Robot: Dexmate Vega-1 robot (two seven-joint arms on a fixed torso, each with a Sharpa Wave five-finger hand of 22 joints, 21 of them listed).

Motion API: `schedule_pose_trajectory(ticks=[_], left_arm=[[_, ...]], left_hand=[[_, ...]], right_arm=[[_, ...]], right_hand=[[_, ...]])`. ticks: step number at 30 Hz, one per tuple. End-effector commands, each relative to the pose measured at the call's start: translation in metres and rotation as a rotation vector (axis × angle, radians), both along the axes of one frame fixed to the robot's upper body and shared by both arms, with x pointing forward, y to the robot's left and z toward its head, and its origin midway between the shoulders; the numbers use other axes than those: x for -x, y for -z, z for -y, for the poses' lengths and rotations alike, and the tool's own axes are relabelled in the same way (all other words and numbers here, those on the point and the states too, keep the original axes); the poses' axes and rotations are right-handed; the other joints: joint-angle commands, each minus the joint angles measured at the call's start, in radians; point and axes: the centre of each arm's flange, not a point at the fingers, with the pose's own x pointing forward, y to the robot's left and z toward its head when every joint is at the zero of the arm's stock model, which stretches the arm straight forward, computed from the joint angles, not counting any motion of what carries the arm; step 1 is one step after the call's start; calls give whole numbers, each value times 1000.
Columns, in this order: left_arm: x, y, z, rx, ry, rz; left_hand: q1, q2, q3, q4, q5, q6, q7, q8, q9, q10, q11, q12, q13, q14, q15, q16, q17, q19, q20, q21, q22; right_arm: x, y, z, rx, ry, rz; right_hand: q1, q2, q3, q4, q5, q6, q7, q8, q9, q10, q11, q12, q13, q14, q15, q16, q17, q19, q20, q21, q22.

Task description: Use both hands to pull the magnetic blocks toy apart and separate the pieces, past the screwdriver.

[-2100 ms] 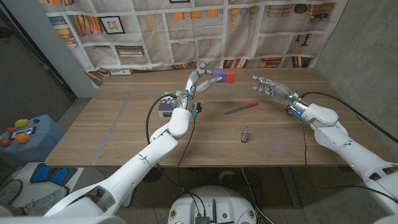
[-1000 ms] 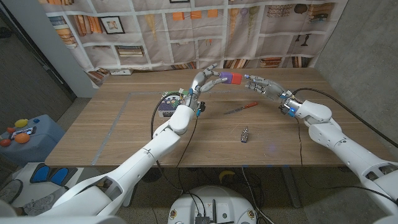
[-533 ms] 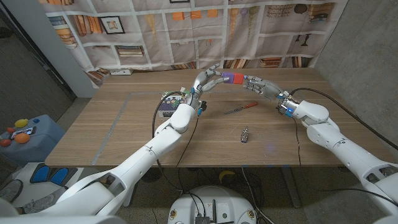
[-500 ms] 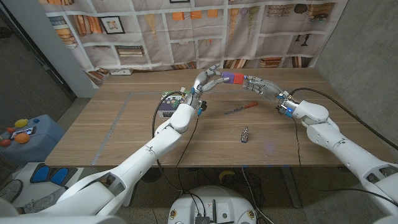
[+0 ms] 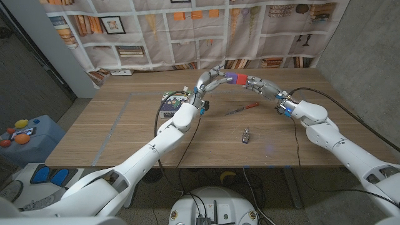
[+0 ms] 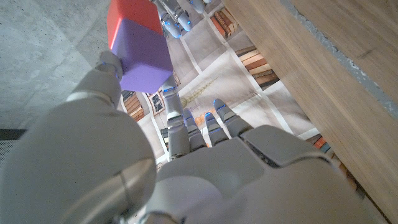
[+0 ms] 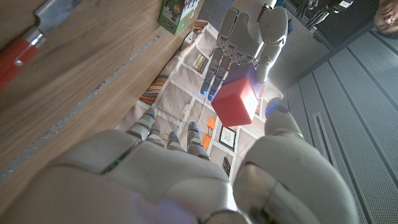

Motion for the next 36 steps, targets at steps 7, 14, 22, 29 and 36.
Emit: schedule_pose_trajectory(ticks=[7, 14, 22, 29, 36], left_arm=[[-4, -1, 6, -13, 13, -9], [-5, 1, 7, -15, 14, -13], [-5, 2, 8, -17, 13, -19], [-5, 4, 8, -17, 15, -23], [-5, 4, 7, -22, 18, -21]], left_hand=[[80, 82, -6, -1, 8, 150, -143, 43, 9, -3, 3, 2, 2, 3, -17, 2, 3, -3, 1, 2, 5], [82, 83, -8, -2, 9, 153, -143, 44, 9, -1, 2, 3, 2, 3, -17, 2, 3, -3, 2, 2, 5], [84, 84, -10, -2, 9, 154, -145, 44, 10, 0, 2, 3, 2, 4, -16, 2, 3, -3, 1, 2, 5], [86, 85, -12, -2, 9, 156, -145, 45, 11, 1, 3, 4, 2, 4, -16, 2, 3, -3, 1, 3, 5], [87, 85, -14, -2, 10, 158, -144, 46, 12, 1, 2, 4, 2, 4, -17, 2, 3, -3, 1, 3, 5]], right_arm=[[0, -4, -8, -36, 36, 27], [1, -2, -9, -55, 48, 35], [4, -2, -13, -76, 59, 47], [6, -1, -15, -91, 70, 55], [7, -1, -18, -98, 80, 61]], right_hand=[[21, 11, 14, -1, 5, 58, 16, 40, 17, 26, 7, 21, 3, -3, 0, 14, 6, 28, 3, 11, 4], [51, 23, 28, -4, 7, 95, 17, 67, 29, 45, 5, 27, 5, 16, -7, 21, 8, 46, -2, 12, 4], [81, 31, 40, -7, 8, 134, 12, 95, 41, 60, 3, 31, 6, 37, -14, 28, 10, 66, -6, 14, 4], [107, 32, 47, -9, 6, 182, 15, 127, 53, 72, 0, 32, 7, 51, -19, 33, 11, 81, -10, 14, 4], [132, 34, 53, -9, 5, 208, 19, 151, 65, 86, -3, 34, 7, 64, -27, 36, 13, 96, -19, 14, 4]])
